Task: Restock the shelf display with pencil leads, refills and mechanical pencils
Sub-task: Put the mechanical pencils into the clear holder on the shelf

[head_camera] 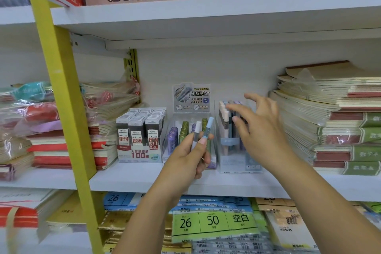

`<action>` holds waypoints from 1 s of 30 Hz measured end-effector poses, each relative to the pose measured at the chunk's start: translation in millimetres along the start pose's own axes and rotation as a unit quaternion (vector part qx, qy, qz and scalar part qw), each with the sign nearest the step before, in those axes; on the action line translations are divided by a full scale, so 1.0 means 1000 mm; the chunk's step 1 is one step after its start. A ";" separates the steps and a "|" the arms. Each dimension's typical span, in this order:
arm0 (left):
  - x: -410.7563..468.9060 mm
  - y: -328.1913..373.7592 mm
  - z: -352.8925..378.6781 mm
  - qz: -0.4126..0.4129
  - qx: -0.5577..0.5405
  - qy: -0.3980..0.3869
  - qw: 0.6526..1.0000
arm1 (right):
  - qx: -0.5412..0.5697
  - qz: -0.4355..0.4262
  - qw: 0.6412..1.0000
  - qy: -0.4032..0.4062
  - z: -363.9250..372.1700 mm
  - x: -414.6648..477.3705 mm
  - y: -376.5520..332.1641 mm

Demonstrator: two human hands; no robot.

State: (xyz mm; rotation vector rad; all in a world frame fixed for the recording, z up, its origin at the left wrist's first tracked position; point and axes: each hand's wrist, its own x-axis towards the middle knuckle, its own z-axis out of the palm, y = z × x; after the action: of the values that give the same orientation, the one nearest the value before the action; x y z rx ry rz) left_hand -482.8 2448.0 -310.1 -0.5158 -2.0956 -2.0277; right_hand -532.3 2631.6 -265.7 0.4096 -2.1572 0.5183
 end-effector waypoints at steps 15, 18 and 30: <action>-0.003 0.017 0.020 0.026 -0.013 -0.048 0.998 | 0.395 0.044 0.908 -0.130 -0.030 -0.014 -0.035; -0.003 0.016 0.020 0.015 -0.003 -0.049 0.999 | 0.430 0.054 0.897 -0.082 -0.037 -0.011 -0.034; -0.003 0.014 0.010 -0.003 0.005 -0.031 1.000 | 0.386 0.018 0.917 0.094 -0.053 -0.005 -0.016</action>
State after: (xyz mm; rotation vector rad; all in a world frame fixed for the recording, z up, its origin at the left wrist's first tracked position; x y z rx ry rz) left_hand -474.0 2457.3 -298.2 -0.5788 -2.1424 -2.0283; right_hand -486.8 2644.8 -237.1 0.7082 -1.7032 1.3800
